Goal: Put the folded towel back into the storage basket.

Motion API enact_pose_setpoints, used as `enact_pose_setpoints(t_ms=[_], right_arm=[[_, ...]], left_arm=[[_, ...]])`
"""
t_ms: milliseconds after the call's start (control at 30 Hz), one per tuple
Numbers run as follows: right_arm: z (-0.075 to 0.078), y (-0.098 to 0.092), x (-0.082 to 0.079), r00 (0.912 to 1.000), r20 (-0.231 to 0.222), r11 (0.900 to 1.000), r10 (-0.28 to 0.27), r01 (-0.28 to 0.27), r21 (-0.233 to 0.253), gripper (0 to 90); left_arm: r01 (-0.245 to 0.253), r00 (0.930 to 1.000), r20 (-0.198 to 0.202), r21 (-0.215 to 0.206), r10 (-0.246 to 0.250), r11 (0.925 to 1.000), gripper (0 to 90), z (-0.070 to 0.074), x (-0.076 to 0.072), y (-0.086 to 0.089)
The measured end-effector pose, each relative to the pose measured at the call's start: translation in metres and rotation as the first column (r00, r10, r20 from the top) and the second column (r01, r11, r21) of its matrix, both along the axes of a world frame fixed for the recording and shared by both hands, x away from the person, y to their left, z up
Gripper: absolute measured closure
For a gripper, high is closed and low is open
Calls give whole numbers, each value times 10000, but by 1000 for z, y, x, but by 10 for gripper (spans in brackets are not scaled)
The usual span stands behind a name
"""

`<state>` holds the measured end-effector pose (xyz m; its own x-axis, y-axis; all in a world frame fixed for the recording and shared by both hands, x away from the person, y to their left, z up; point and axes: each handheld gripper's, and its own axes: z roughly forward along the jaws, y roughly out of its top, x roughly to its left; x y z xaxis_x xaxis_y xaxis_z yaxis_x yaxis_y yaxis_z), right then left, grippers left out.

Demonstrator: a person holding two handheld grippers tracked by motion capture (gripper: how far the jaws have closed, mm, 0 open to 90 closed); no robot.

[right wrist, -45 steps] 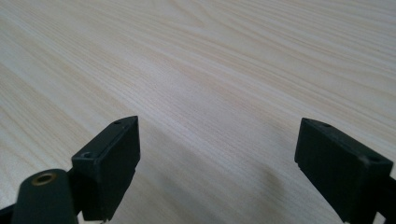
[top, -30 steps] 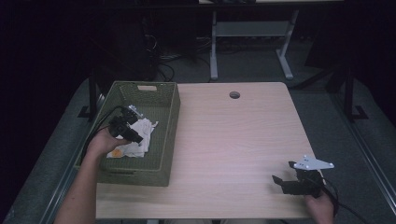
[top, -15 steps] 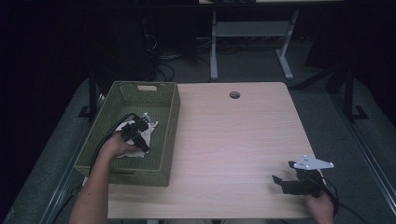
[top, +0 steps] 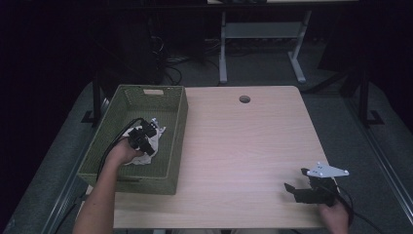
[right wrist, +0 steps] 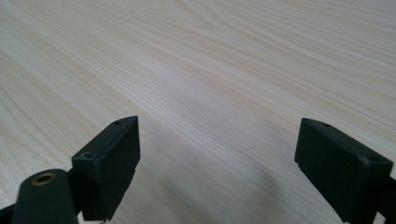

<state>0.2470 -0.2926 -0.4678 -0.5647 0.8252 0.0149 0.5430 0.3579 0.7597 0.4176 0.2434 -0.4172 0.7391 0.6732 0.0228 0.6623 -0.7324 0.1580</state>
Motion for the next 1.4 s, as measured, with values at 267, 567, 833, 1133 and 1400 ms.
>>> enact_pose_setpoints(t_ms=[267,567,833,1133,1400], right_arm=[[0,-1,-1,10000,34,10000,1,-1,11,137],[2,0,-2,9999,79,10000,77,-77,-6,137],[1,1,-1,10000,41,10000,25,-24,-31,136],[0,-2,0,10000,15,10000,22,-22,9,137],[0,-4,0,10000,41,10000,13,-13,72,137]], left_arm=[[729,9967,-260,-1155,-764,9906,883,23,-13,-4],[390,9984,-343,-1373,-441,9898,754,27,-18,1],[-1395,9877,595,-796,1444,9870,899,25,0,27],[-1959,9801,297,-158,1963,9805,900,0,18,25],[-2057,9784,200,19,2056,9786,859,-2,20,27]])
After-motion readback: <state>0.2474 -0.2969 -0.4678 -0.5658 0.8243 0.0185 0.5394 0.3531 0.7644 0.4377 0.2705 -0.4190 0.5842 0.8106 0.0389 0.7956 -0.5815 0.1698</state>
